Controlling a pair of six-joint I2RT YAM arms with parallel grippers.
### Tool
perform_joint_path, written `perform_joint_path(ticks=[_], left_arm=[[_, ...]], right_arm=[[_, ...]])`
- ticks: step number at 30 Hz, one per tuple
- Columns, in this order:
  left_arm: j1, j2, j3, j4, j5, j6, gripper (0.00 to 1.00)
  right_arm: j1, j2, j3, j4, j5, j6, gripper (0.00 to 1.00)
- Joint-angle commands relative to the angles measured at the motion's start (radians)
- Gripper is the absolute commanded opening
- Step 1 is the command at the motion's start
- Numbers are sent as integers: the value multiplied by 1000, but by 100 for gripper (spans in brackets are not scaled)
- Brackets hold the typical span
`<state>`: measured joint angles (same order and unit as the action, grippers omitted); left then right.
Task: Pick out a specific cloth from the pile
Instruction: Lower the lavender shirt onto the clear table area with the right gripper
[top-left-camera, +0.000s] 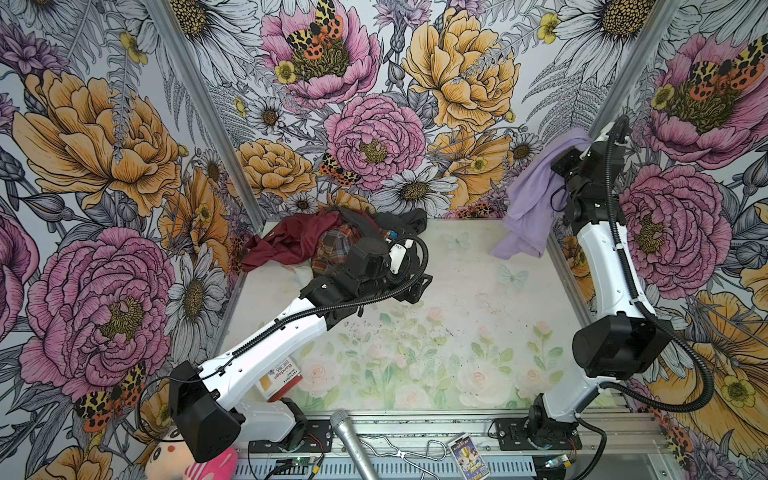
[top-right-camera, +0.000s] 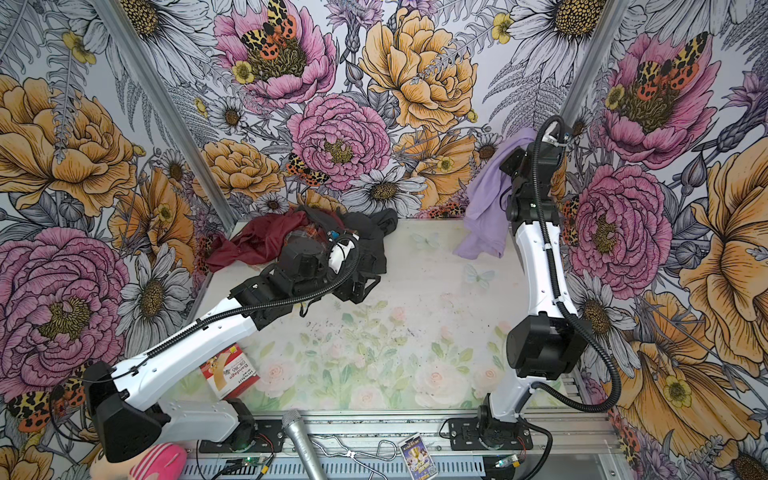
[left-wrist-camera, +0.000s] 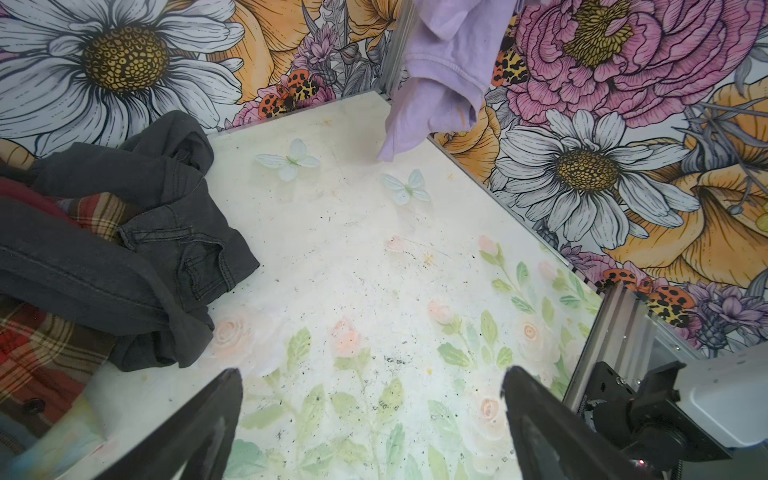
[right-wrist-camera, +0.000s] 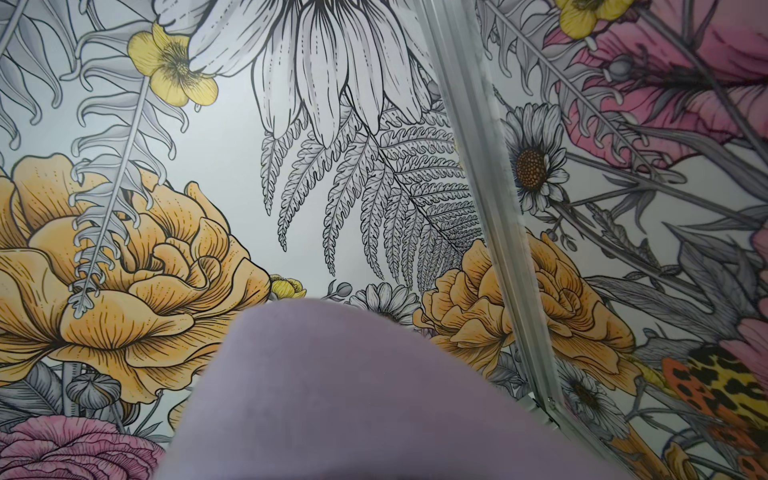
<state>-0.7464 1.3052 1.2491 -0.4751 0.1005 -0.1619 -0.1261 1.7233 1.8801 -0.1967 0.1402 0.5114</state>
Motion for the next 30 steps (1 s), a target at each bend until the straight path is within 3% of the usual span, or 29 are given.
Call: perform_joint_path(ticks=[1,7,24,30], left_arm=[[33,8,2,-37,-1,28,99],[83,-2,-39,20,51,-2,99],[192,-22,-104,95,81,-66,99],[200,-29,-107,95,72,-88,99]], right_arm=[[-10,-29,-110,70,-20,-28,0],[-42,-50,-301,189,-29,-20,0],[-29,55,-337,184,-90,27,0],[-6,12,-457,146,-87,46,0]])
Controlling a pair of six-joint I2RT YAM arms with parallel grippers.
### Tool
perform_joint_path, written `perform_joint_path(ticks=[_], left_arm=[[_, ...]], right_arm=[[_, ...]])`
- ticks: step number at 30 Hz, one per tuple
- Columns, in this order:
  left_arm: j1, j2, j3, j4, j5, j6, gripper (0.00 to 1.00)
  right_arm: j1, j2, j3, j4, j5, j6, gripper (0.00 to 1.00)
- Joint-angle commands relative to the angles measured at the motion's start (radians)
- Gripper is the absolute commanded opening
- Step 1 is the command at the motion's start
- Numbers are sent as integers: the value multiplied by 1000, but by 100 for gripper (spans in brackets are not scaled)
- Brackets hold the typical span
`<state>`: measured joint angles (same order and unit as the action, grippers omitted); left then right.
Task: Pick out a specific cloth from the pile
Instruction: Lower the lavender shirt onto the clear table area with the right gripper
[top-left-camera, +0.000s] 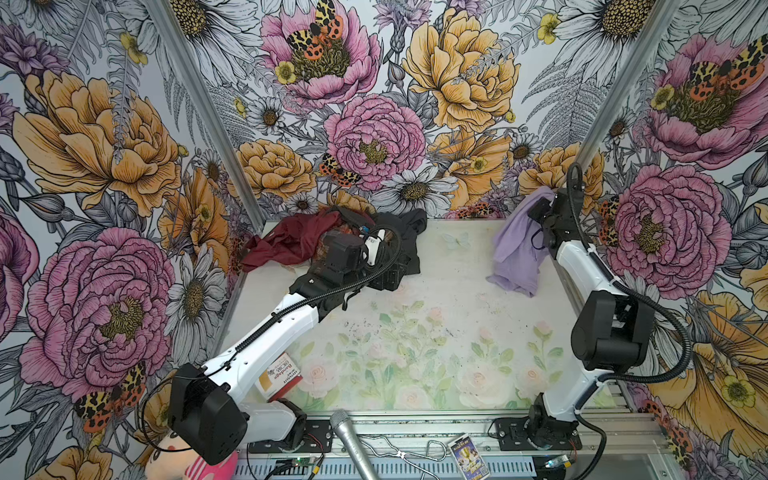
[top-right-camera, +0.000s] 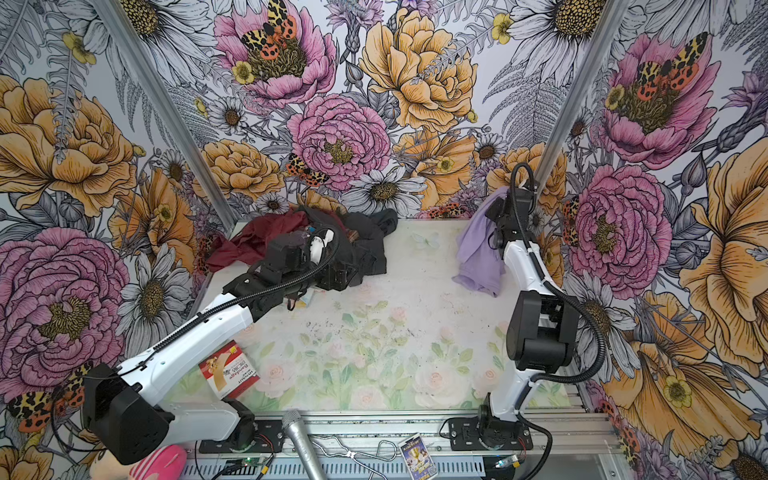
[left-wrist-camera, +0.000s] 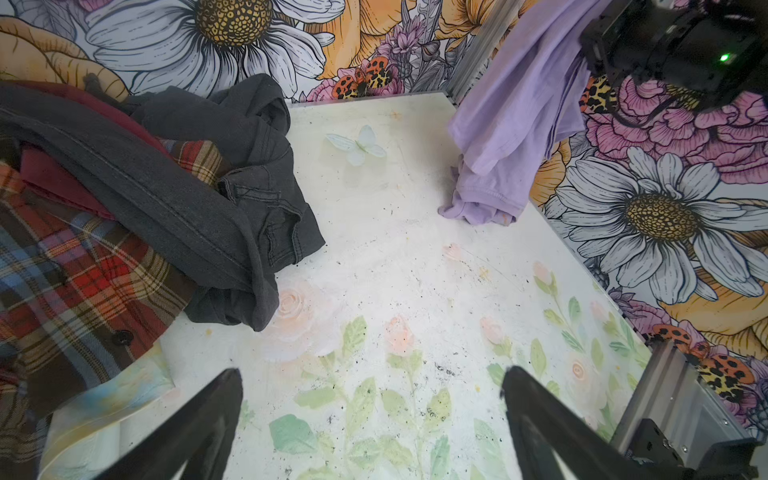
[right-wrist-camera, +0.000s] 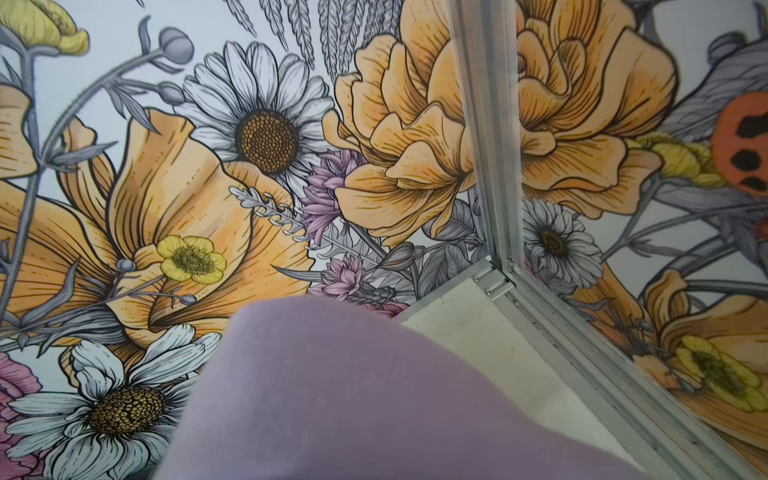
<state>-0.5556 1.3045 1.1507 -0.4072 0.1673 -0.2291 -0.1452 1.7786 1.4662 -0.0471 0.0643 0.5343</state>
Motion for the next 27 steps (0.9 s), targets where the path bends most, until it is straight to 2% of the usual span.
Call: perform_joint_path(ticks=[1,7,11,16,27], left_arm=[[10,-31,-10,28,5,-21,99],[10,-48,-17,28,1,-27,99],[10,-57,-18,28,-3,-30,99],[11,-57,-18,28,-2,-39,99],[8,-56,-20,28,-8,-43,99]], right_arm=[[13,-57,-74,-8,-12,33,0],[12,-120,-244,-32,-17,66,0],[6,-121,-292,-81,-36,55,0],[3,-54,-267,-179,-76,12,0],[1,102,-159,-369,-46,-69,0]])
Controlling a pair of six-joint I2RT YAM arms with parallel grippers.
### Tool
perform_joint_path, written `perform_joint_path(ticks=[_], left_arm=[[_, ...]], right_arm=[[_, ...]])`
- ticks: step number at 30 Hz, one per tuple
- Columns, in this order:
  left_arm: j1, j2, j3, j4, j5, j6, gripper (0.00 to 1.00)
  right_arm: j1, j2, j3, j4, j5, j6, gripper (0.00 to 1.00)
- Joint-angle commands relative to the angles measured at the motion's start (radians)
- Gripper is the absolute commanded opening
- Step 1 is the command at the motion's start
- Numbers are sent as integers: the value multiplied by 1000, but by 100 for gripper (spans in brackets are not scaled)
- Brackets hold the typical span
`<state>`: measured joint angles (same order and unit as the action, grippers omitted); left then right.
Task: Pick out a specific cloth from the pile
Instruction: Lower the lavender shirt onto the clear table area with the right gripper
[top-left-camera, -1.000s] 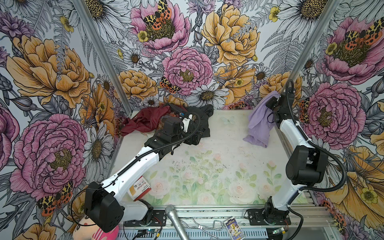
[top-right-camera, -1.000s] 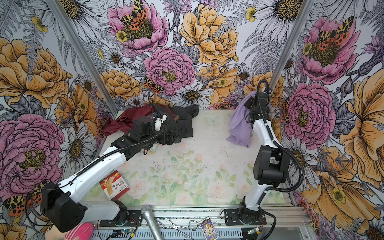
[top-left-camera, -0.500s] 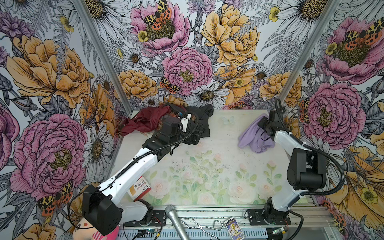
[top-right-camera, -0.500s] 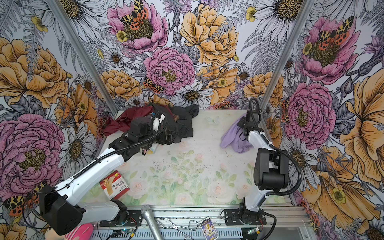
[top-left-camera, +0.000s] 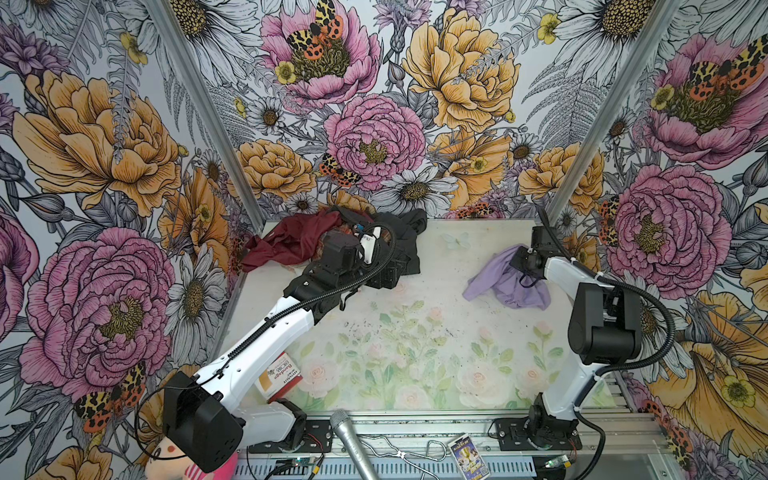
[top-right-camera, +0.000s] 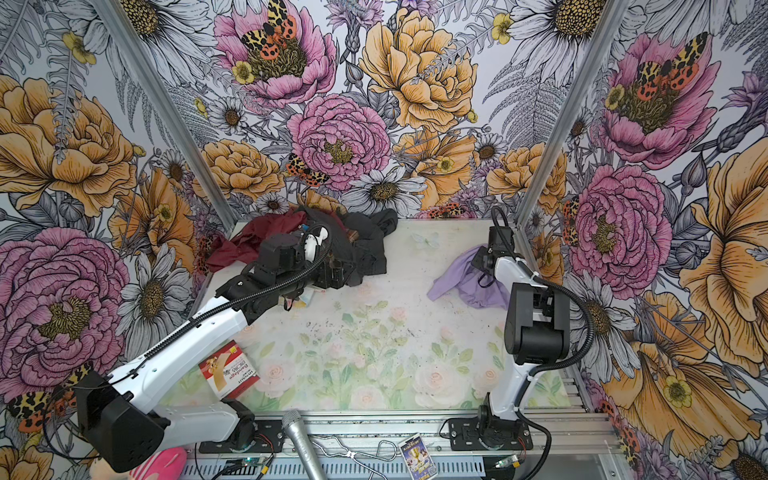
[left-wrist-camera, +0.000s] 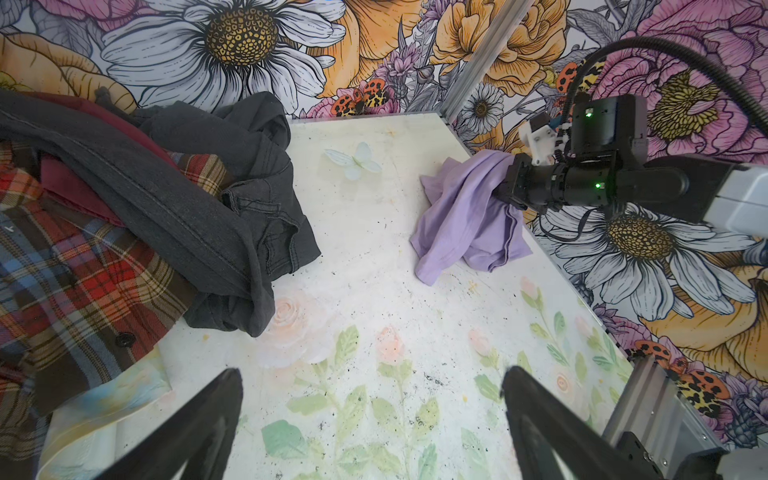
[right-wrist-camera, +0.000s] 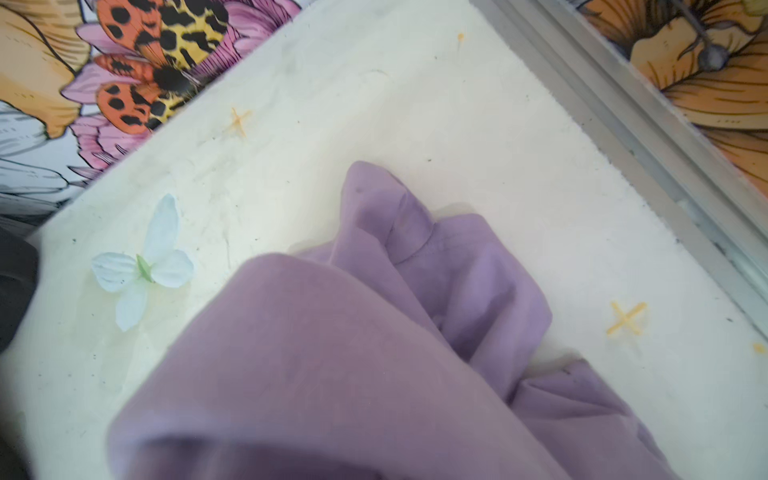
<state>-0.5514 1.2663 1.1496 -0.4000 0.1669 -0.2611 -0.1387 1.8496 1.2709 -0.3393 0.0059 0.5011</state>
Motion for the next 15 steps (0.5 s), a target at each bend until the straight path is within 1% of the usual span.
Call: perform_joint_path(ticks=[1,10,15], left_arm=[[3,-18,-21,20,-8,-11,99],[7,-15,-23,20,-18,-10,99],[14,-3,-21,21,-11,-12,98]], right_arm=[[-8,45,44,-83,11,-36,0],[-8,139,103,-123,-1,-41,0],[-8,183,167,-145,2,-40,0]])
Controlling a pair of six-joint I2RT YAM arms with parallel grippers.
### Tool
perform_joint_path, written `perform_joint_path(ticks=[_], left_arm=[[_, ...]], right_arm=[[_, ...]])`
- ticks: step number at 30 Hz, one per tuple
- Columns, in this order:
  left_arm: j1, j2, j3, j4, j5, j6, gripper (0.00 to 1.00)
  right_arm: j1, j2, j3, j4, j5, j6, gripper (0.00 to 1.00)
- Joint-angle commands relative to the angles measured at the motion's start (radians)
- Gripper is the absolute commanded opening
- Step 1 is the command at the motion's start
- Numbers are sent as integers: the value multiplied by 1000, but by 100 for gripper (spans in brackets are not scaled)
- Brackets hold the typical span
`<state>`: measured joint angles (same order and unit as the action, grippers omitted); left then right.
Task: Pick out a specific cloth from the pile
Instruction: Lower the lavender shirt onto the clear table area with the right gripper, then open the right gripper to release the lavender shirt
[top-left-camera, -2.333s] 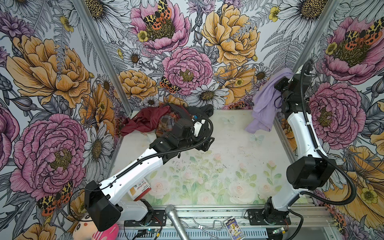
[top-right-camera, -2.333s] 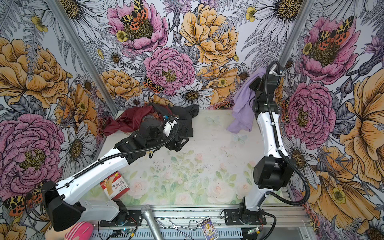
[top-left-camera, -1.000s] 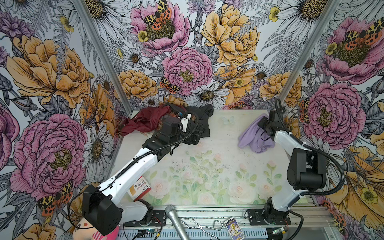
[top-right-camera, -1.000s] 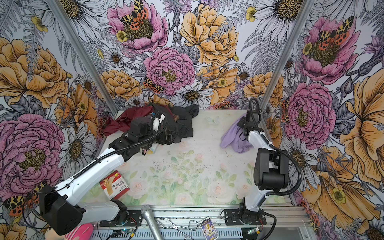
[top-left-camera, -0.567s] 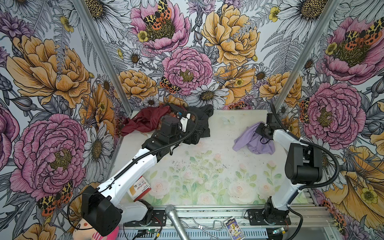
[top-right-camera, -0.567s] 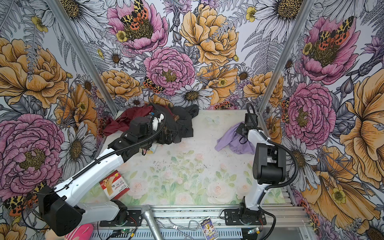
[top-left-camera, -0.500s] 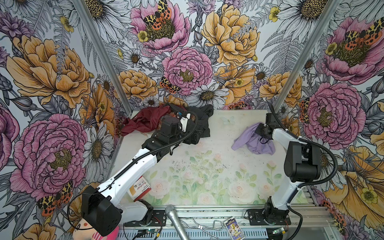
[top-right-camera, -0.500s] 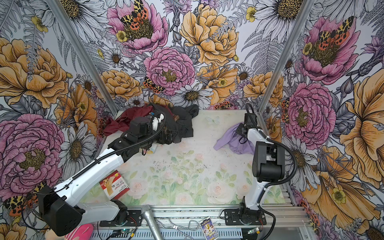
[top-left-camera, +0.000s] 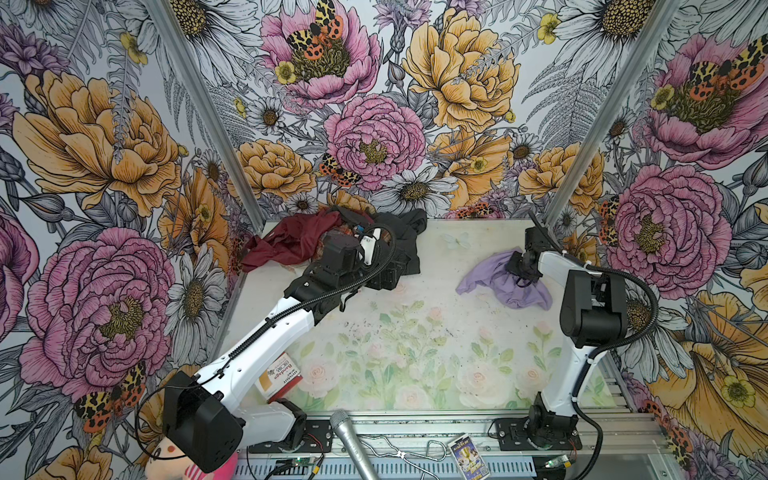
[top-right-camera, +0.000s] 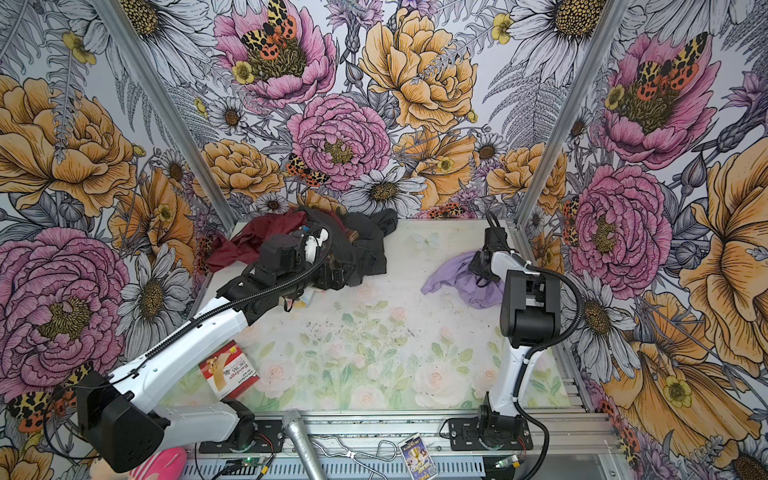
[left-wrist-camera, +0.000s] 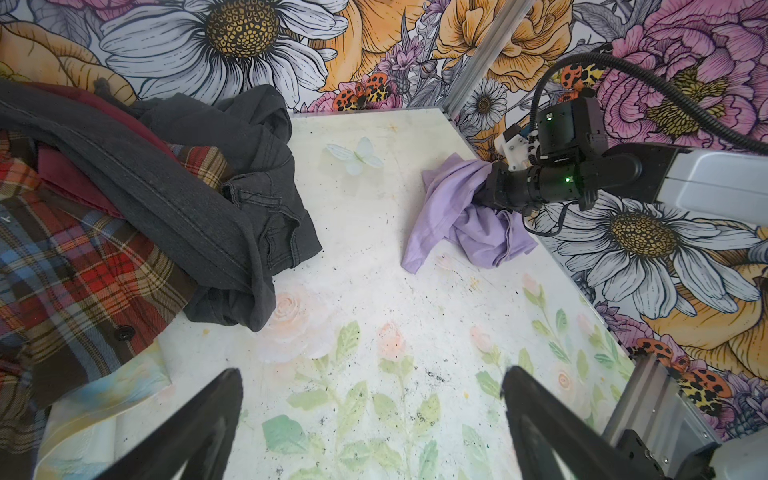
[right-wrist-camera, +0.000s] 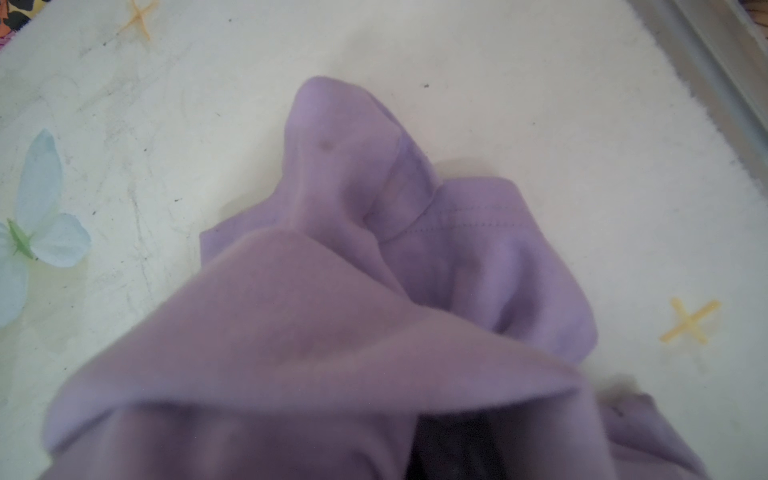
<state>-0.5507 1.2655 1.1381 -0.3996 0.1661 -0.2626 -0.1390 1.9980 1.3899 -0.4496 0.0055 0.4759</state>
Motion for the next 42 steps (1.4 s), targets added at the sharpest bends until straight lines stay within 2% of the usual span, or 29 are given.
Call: perform_joint_path(ticks=[1,15,22,27,30,33,38,42], left_arm=[[16,2,-9,21,-8,-12,98],[74,51,0,21,21,-19,98],[91,66,-1,22,-14,-5,97],[104,93,8,19,-39,0,96],[101,104,10,21,-56,-12,96],[75,93,2,24,-123,-39,96],[13,37,-28,22,-257,-75,98],[-33,-7,-60,27,-327,-94,99]], right_arm=[[-8,47,66,-38,2,-13,0],[2,176,267,-72,-12,6,0],[13,263,409,-73,-41,30,0],[17,284,464,-70,-4,51,1],[25,278,474,-68,32,51,7],[46,233,458,-55,71,52,18],[82,146,427,-55,153,55,45],[97,57,363,-54,199,76,59]])
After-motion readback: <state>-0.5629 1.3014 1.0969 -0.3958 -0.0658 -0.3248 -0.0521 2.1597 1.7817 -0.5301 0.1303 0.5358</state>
